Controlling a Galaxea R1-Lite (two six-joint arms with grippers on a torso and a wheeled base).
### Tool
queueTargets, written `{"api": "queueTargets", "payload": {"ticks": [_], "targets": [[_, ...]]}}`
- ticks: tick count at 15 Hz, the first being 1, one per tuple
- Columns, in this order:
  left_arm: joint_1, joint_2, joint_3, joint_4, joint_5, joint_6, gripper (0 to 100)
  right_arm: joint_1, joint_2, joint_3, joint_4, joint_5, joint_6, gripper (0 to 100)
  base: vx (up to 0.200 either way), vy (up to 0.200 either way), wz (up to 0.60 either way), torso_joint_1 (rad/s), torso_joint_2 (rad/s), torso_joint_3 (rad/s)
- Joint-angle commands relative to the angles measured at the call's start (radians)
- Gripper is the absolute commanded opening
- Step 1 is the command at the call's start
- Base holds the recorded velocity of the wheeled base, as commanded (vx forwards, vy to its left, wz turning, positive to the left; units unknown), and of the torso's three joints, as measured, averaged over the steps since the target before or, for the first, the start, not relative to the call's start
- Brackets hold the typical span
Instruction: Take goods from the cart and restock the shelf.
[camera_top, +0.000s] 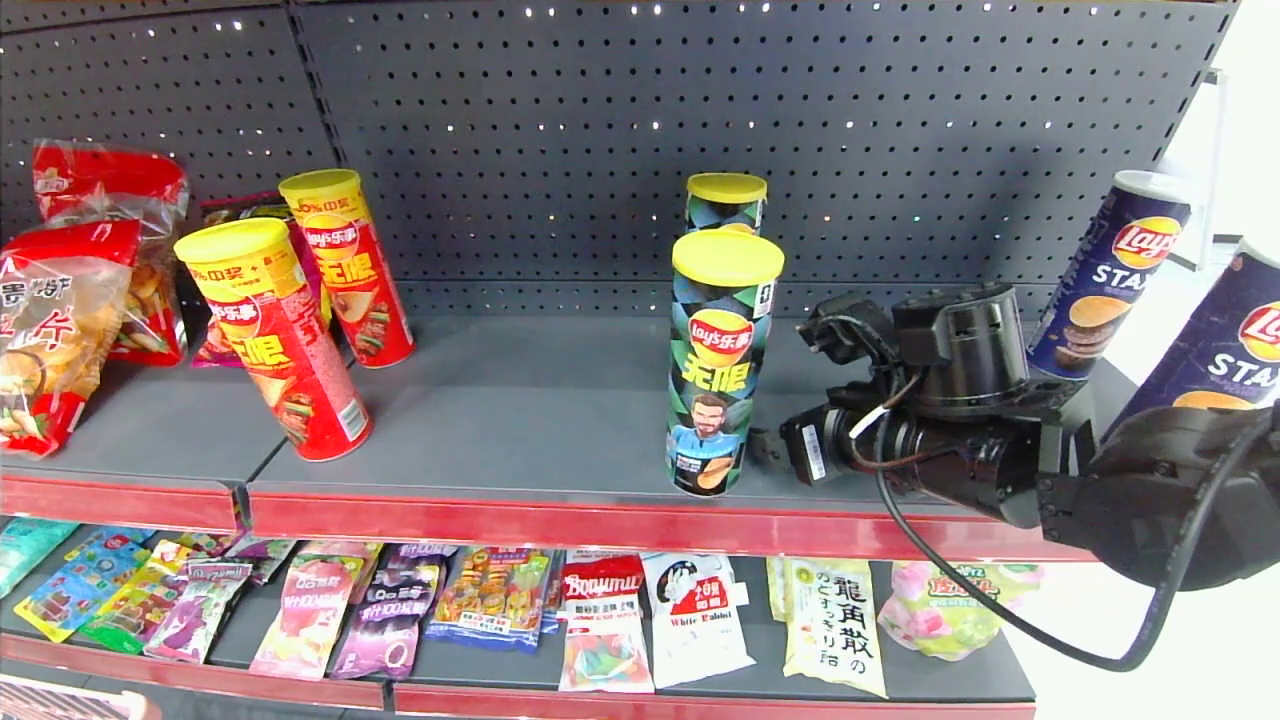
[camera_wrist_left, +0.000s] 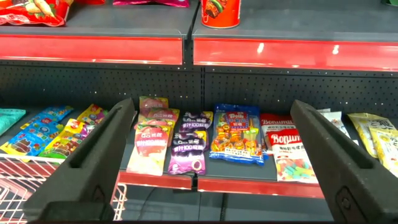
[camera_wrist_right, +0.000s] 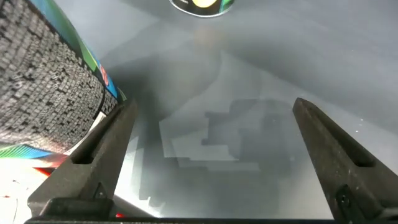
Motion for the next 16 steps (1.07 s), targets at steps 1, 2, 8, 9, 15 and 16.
{"api": "queueTargets", "payload": {"ticks": [1,2,8,9,15,16], "targets": [[0.0,0.0,0.0,0.0,0.0,0.0,100,0.006,0.002,-0.004,-0.001,0.001,0.0,100,0.0,0.0,0.0,0.0,0.0,0.0],[0.0,0.0,0.0,0.0,0.0,0.0,100,0.007,0.002,-0.004,-0.001,0.001,0.0,100,0.0,0.0,0.0,0.0,0.0,0.0],[0.0,0.0,0.0,0.0,0.0,0.0,100,-0.017,-0.058,0.045,-0.001,-0.001,0.014,100,0.0,0.0,0.0,0.0,0.0,0.0],[0.0,0.0,0.0,0.0,0.0,0.0,100,-0.03,-0.102,0.077,0.0,-0.001,0.014,100,0.0,0.0,0.0,0.0,0.0,0.0],[0.0,0.0,0.0,0.0,0.0,0.0,100,-0.073,-0.498,0.364,0.0,0.01,-0.01,100,0.0,0.0,0.0,0.0,0.0,0.0],[0.0,0.0,0.0,0.0,0.0,0.0,100,-0.074,-0.575,0.424,0.0,0.01,-0.012,100,0.0,0.0,0.0,0.0,0.0,0.0]]}}
